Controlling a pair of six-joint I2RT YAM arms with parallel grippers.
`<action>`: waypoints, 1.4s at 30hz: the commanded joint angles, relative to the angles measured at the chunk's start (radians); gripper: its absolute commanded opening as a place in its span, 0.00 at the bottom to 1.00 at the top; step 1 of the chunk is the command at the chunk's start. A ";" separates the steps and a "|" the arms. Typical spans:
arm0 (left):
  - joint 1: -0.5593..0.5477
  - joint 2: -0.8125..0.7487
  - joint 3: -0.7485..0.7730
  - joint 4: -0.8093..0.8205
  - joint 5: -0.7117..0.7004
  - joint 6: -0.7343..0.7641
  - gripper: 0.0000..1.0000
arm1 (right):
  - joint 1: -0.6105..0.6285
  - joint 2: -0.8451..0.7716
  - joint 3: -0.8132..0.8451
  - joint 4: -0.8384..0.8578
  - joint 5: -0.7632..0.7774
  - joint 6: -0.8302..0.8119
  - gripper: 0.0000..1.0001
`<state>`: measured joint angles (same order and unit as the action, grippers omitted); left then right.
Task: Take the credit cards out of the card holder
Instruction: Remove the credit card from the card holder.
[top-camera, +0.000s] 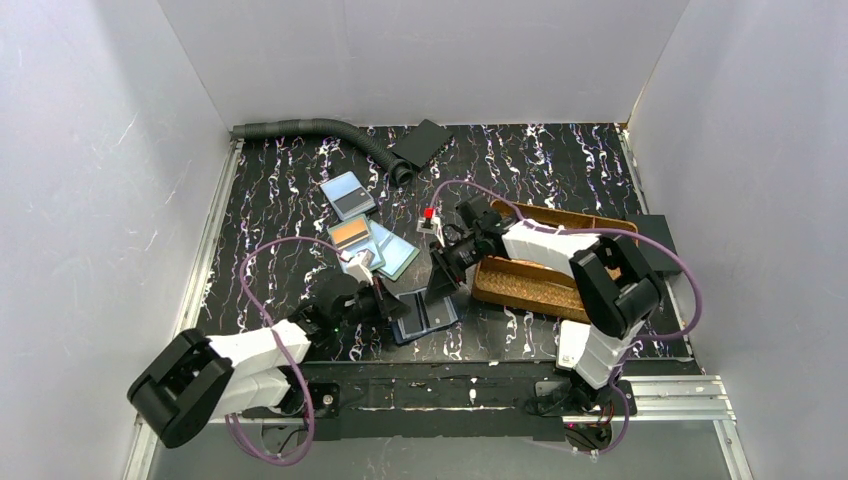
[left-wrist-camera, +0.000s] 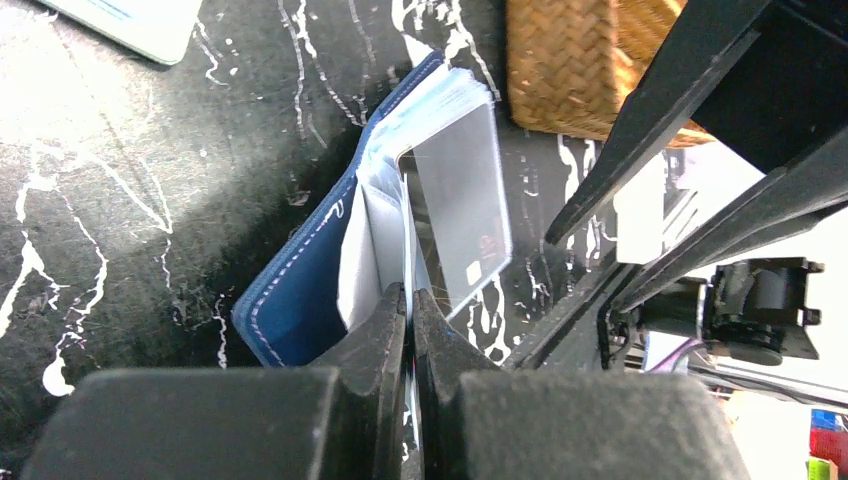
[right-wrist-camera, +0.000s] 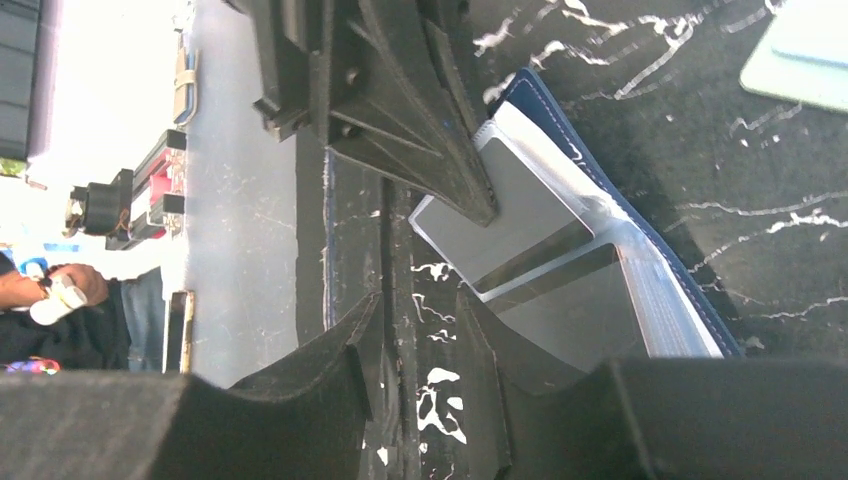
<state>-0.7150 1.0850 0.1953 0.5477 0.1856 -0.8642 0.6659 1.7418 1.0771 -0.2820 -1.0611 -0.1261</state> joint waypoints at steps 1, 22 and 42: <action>0.008 0.088 0.061 0.052 0.007 0.023 0.00 | -0.002 0.083 -0.002 0.029 0.029 0.050 0.42; 0.033 0.087 -0.049 0.442 0.139 -0.021 0.00 | -0.074 0.062 -0.004 0.056 -0.055 0.082 0.45; 0.033 0.133 -0.045 0.669 0.202 -0.097 0.00 | -0.071 -0.006 -0.038 0.155 -0.208 0.161 0.44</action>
<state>-0.6827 1.2232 0.1387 1.0917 0.3568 -0.9492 0.5907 1.7903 1.0567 -0.1997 -1.2084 -0.0035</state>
